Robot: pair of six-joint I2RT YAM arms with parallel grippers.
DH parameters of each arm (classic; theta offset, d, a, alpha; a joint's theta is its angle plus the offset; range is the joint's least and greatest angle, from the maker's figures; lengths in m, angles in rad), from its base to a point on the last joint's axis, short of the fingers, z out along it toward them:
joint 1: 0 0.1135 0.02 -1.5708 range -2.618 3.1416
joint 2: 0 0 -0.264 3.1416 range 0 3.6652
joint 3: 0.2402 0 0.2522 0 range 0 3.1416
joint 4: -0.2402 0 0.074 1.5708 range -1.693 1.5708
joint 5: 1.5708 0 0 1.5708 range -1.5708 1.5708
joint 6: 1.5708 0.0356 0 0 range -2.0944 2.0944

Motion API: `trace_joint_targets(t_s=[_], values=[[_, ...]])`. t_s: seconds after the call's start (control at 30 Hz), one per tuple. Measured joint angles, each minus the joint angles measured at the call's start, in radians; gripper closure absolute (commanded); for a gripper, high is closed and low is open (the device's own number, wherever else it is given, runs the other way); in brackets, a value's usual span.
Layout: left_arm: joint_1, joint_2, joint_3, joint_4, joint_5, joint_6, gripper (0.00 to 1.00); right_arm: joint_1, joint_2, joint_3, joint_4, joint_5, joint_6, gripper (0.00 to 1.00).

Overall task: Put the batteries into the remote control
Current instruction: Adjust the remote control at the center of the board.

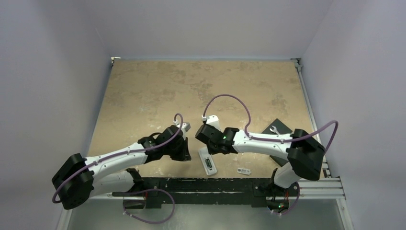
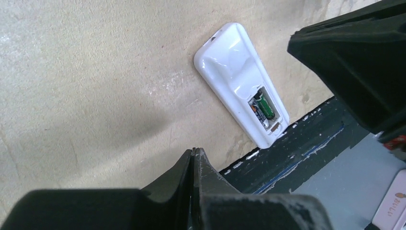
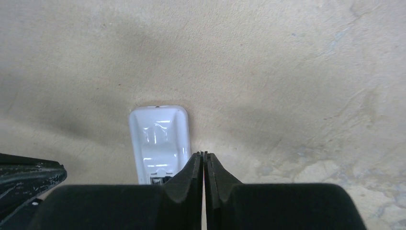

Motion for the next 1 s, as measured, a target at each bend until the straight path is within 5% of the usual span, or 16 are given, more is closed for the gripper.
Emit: trace_joint_targets(t_s=[0.17,0.57,0.67,1.0], values=[[0.0,-0.048,0.031,-0.049,-0.01,0.0,0.96,0.0,-0.09,0.004,-0.056,0.016,-0.005,0.71],[0.0,-0.146,0.135,-0.192,-0.082,0.019,0.48,0.0,-0.272,-0.05,-0.196,-0.011,0.005,0.25],[0.0,-0.186,0.163,-0.237,-0.099,0.031,0.4,0.0,-0.328,-0.087,-0.22,-0.028,0.022,0.03],[0.0,-0.256,0.252,-0.355,-0.152,0.065,0.38,0.0,-0.42,-0.197,-0.273,-0.099,0.093,0.01]])
